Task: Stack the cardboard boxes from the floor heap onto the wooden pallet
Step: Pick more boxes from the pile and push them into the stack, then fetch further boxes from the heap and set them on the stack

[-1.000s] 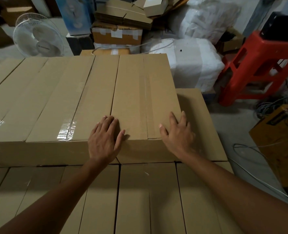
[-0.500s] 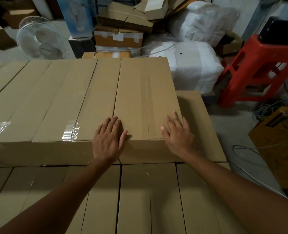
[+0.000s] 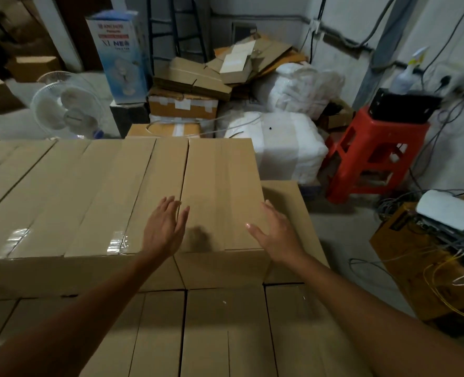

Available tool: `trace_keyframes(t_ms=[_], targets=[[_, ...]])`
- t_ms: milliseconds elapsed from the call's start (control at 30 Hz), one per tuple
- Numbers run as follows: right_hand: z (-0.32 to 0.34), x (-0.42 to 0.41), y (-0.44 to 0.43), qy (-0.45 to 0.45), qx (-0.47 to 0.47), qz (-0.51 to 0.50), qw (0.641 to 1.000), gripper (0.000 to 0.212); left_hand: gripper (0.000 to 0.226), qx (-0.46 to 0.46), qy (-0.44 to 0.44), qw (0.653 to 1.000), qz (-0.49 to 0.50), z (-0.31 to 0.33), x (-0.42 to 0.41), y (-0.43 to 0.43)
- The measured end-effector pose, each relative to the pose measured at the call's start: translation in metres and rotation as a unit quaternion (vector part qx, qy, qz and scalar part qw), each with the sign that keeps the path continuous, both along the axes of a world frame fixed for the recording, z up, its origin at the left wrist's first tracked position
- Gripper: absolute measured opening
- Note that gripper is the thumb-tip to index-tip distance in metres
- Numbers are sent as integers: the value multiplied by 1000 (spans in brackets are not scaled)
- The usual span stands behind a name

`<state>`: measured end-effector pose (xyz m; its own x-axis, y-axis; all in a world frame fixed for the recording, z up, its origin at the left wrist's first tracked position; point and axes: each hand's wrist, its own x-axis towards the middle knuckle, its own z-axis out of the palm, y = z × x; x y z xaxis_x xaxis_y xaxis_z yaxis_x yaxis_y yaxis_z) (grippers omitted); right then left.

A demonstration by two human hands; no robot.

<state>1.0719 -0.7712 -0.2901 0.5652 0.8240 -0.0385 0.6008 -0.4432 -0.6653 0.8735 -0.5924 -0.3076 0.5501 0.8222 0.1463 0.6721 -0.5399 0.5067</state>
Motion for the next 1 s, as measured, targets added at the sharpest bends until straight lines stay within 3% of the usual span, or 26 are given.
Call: trace_keyframes(t_ms=[200, 467, 767, 1000], targets=[[99, -28, -19, -49, 66, 14, 997, 68, 68, 51, -91, 993, -52, 99, 11, -20], [224, -67, -58, -101, 177, -8, 979, 66, 77, 130, -216, 962, -103, 203, -13, -70], [321, -132, -139, -75, 274, -28, 959, 69, 64, 174, -248, 946, -111, 292, -99, -148], [334, -234, -241, 12, 278, -27, 960, 65, 60, 108, -229, 966, -57, 308, -198, -271]])
